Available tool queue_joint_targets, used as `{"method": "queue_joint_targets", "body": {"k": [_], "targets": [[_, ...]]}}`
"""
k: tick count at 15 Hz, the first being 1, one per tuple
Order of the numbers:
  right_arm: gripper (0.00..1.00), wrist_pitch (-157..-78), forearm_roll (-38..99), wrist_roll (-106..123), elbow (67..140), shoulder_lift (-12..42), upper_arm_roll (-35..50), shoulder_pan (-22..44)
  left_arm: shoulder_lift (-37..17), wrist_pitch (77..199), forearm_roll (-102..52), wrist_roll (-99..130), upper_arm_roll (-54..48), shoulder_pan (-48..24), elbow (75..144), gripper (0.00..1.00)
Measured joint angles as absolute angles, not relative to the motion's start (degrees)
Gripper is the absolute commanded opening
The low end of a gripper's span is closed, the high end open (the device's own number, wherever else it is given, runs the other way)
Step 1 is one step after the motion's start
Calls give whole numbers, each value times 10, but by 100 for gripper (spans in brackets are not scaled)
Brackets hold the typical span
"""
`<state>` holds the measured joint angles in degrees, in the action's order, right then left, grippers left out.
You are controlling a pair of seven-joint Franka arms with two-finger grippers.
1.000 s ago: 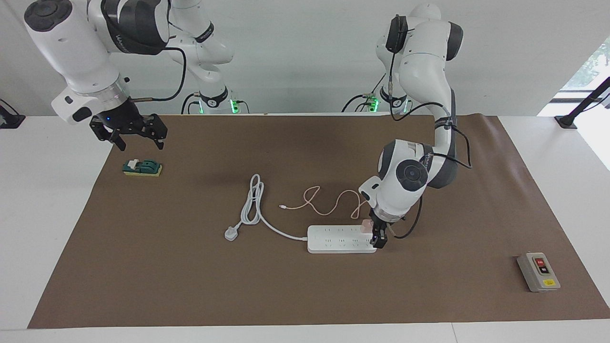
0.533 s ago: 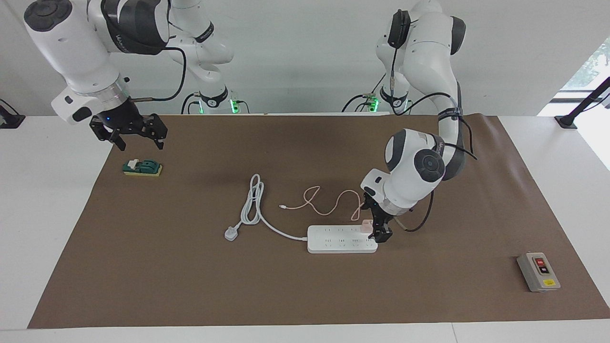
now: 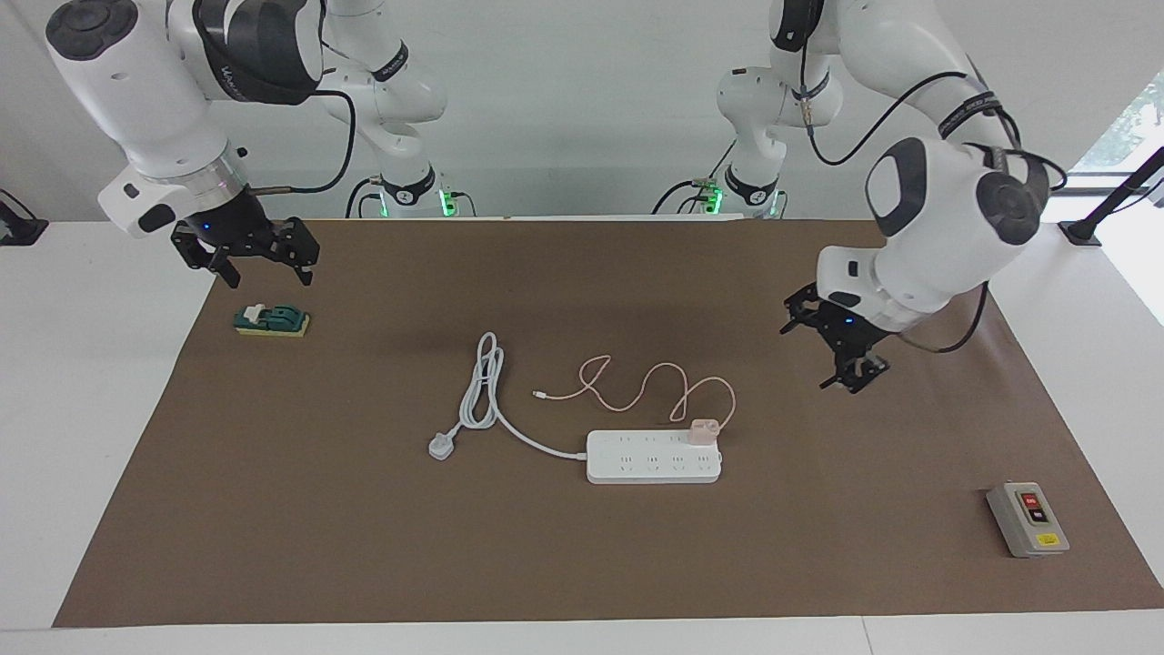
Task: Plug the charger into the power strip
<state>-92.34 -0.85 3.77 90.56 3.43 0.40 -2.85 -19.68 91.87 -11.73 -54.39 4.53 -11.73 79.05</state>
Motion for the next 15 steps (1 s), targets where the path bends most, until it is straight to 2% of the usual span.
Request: {"method": "queue_joint_targets", "body": {"k": [9, 12, 15], "targets": [[100, -923, -8, 38, 906, 34, 4, -29, -120, 795, -52, -138, 67, -108, 791, 100], [100, -923, -8, 38, 906, 34, 4, -29, -105, 785, -11, 14, 75, -107, 800, 100], [100, -923, -8, 38, 906, 34, 4, -29, -101, 785, -3, 71, 77, -95, 807, 100]]}}
